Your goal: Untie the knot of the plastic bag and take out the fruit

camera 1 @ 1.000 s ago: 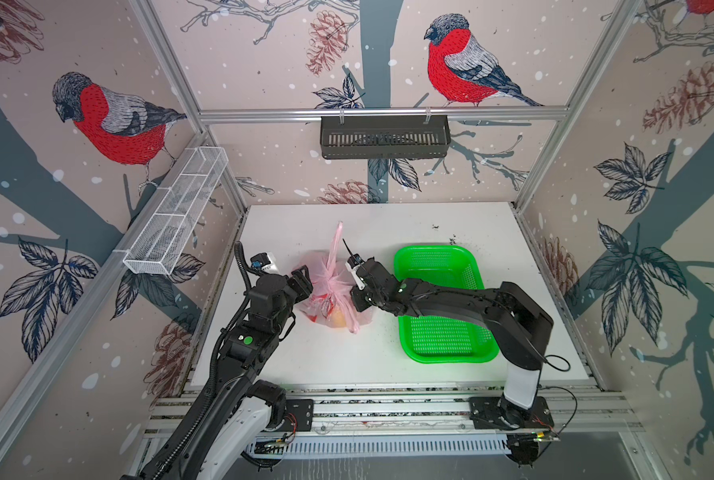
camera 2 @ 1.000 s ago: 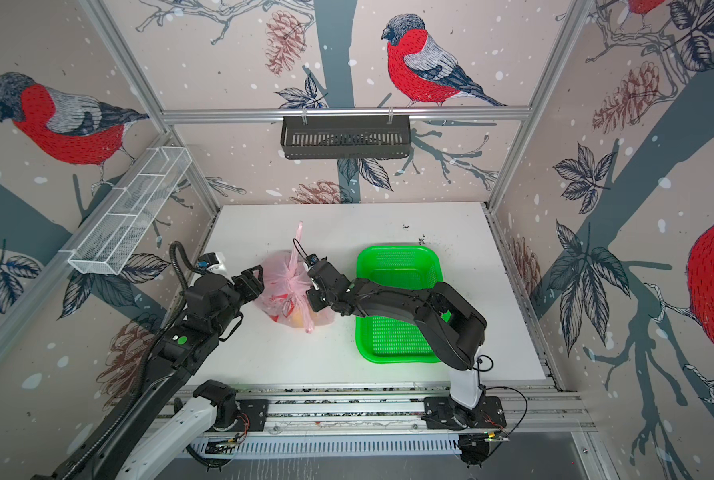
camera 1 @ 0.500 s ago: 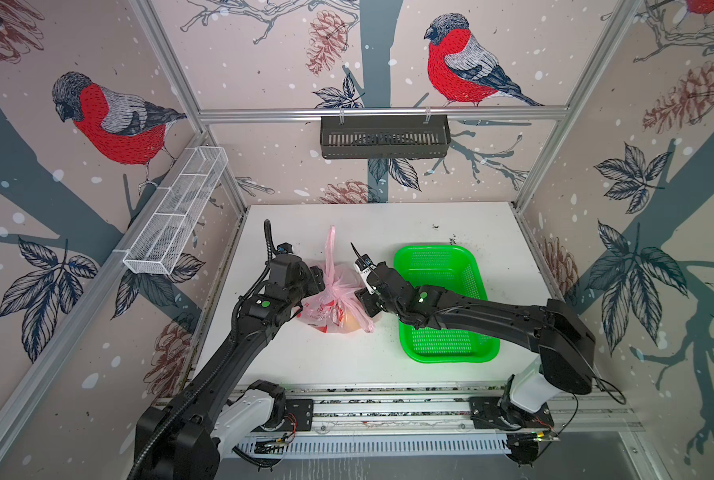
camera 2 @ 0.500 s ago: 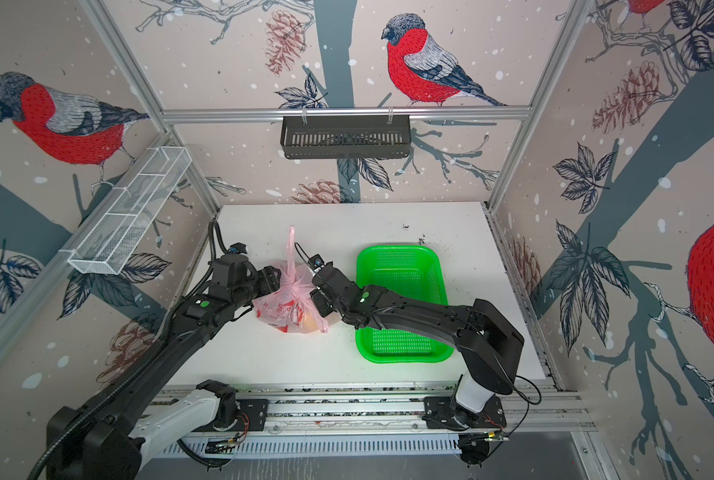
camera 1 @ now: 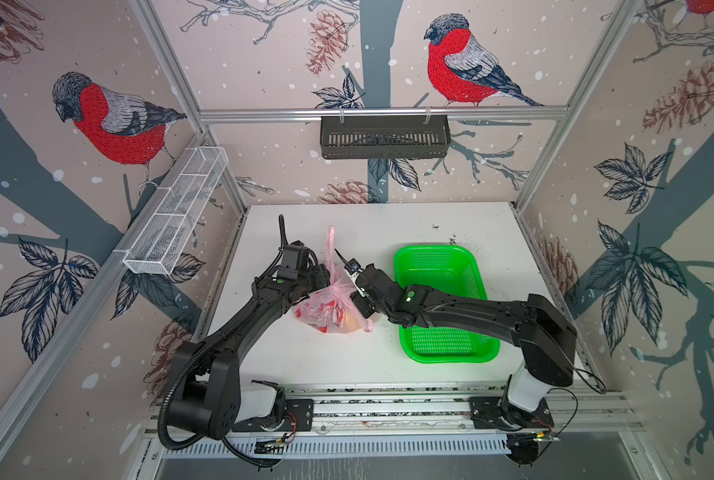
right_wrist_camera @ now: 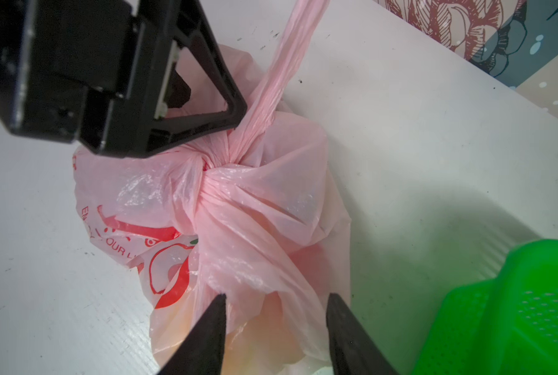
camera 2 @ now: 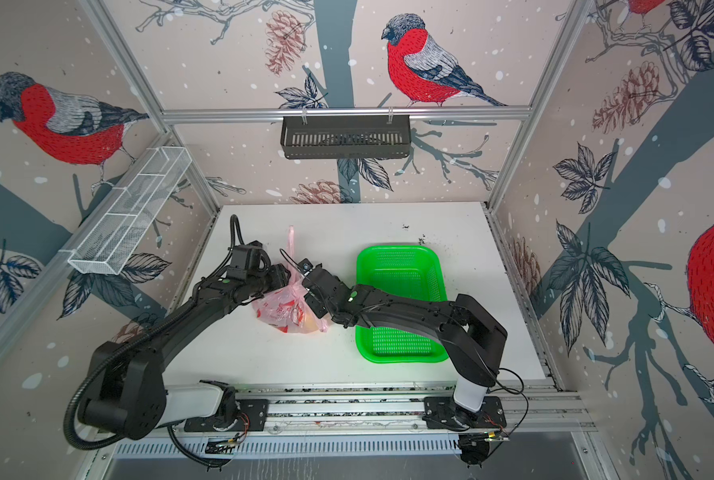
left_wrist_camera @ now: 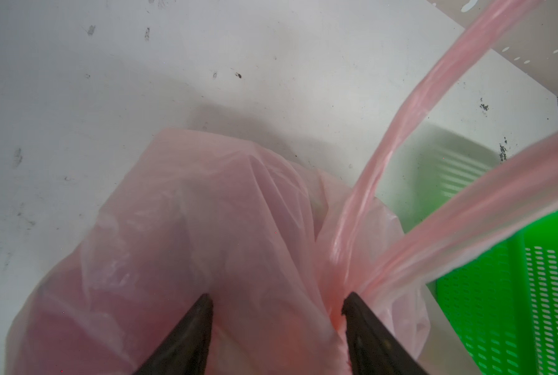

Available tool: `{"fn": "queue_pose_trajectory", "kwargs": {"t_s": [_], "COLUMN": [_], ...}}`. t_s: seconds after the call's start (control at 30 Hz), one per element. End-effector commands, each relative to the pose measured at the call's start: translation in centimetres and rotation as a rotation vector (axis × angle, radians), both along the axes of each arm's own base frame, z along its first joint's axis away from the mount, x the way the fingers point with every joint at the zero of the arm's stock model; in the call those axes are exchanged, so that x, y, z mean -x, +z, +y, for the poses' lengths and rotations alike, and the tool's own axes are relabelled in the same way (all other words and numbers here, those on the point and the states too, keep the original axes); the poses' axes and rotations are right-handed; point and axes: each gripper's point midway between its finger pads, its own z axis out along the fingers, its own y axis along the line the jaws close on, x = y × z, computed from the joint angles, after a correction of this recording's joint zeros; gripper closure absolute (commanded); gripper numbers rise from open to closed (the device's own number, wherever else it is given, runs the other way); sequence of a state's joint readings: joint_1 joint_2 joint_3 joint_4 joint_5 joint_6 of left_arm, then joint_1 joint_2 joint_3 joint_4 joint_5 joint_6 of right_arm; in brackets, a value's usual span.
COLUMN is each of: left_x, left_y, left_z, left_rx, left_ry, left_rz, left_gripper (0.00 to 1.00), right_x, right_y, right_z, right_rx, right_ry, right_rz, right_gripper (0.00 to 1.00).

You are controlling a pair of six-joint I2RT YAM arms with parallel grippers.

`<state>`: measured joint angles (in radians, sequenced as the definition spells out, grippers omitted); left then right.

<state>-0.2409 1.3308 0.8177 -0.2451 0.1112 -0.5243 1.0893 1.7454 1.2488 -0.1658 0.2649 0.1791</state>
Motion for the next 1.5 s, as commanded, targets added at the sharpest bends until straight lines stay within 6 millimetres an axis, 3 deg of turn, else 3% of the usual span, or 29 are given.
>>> {"fn": "queue_pose_trajectory", "kwargs": {"t_s": [0.0,0.37,0.67,0.73,0.87,1.1,1.2,1.47], "left_x": [-0.5,-0.7,-1.0,-1.1,-1.2,-1.4,-1.4,-0.9], "left_y": [0.1,-0.4,-0.7,-0.7,-0.9,-0.3,0.4,3.2], "left_z": [-0.3,0.3,0.2,0.0,-0.1,-0.3,-0.1,2.3], "left_rx": [0.024,-0.005,0.018,0.027,0.037,0.048,0.043,-0.037], "left_ry": [-0.003,0.024,0.036,0.029,0.030,0.021,0.031,0.114], "left_rz": [-0.021,-0.030,-0.048,-0.054,-0.061,-0.084,-0.104,-0.191], "left_gripper": [0.36,0.44,0.63,0.67,0.77,0.95,1.00,1.00], "right_x": [-0.2,-1.5,-1.8,-1.8,-2.0,-2.1,-2.1,-2.1], "right_y": [-0.1,-1.6,-3.3,-3.7,-4.3,-2.9,-1.9,1.1], "right_z": [0.5,2.0,3.3,3.3,3.0,2.4,1.9,0.0], "right_rx": [0.038,0.111,0.129,0.126,0.109,0.048,0.008,-0.106], "right_ry": [0.033,0.078,0.119,0.124,0.115,0.084,0.068,0.017], "right_rz": [-0.028,-0.041,0.004,0.019,0.049,0.041,0.036,0.022], "right_gripper": [0.48,0.46,0.47,0.50,0.70,0.91,0.94,0.96]}}
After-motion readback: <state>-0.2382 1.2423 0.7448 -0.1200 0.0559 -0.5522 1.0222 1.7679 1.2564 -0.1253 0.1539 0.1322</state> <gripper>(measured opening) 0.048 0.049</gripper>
